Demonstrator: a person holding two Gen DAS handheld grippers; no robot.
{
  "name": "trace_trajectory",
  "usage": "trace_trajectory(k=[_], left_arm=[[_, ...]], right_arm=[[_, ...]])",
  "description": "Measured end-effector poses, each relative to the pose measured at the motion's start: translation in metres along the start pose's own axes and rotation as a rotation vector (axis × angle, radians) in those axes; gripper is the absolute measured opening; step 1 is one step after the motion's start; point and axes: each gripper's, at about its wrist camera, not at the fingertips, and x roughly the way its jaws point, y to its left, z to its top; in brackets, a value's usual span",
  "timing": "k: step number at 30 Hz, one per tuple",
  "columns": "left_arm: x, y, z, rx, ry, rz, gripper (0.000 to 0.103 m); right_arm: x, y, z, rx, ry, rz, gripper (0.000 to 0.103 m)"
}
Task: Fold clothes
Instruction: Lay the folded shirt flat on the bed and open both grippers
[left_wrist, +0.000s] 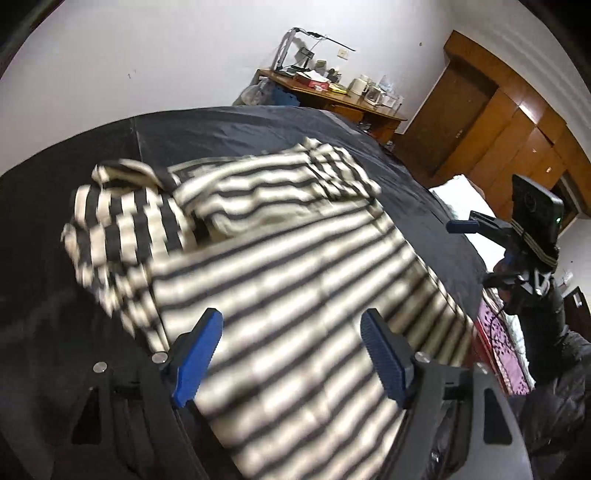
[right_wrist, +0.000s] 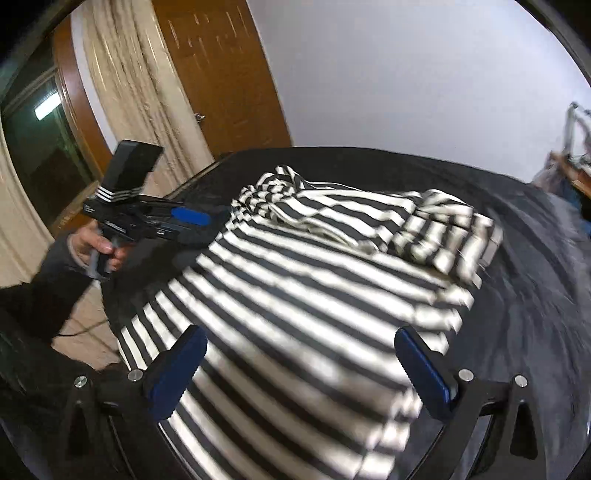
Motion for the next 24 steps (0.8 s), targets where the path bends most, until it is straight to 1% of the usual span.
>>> trace_trajectory(k=[2, 4, 8, 10, 11, 14, 17, 21, 24], left_arm=[[-0.005, -0.012, -0.023, 0.004, 0.007, 0.009, 0.081], [-0.012, -0.015, -0.044, -0.008, 0.019, 0.016, 0.081], [-0.018, -0.013, -0.080, -0.044, 0.033, 0.031, 0.081], [-0.020, -0.011, -0.093, -0.068, 0.032, 0.030, 0.081], [-0.022, -0.011, -0.099, -0.083, 0.029, 0.021, 0.081], [-0.023, -0.010, -0.111, -0.120, 0.014, -0.012, 0.081], [-0.024, -0.010, -0.122, -0.153, -0.001, -0.039, 0.081], [-0.026, -0.005, -0.132, -0.198, -0.007, -0.055, 0.081], [-0.026, -0.003, -0.139, -0.212, -0.008, -0.055, 0.082]], right_arm=[[-0.011, 0.011, -0.024, -0.028, -0.010, -0.070, 0.103], [-0.022, 0.021, -0.047, -0.061, -0.020, -0.134, 0.103], [-0.042, 0.031, -0.082, -0.086, -0.047, -0.218, 0.103], [-0.042, 0.036, -0.094, -0.092, -0.048, -0.235, 0.103], [-0.045, 0.036, -0.100, -0.082, -0.048, -0.224, 0.103], [-0.059, 0.023, -0.118, 0.031, -0.052, -0.153, 0.103], [-0.073, 0.011, -0.132, 0.106, -0.061, -0.129, 0.103], [-0.082, -0.003, -0.148, 0.201, -0.062, -0.082, 0.103], [-0.079, -0.007, -0.155, 0.243, -0.049, -0.043, 0.103]])
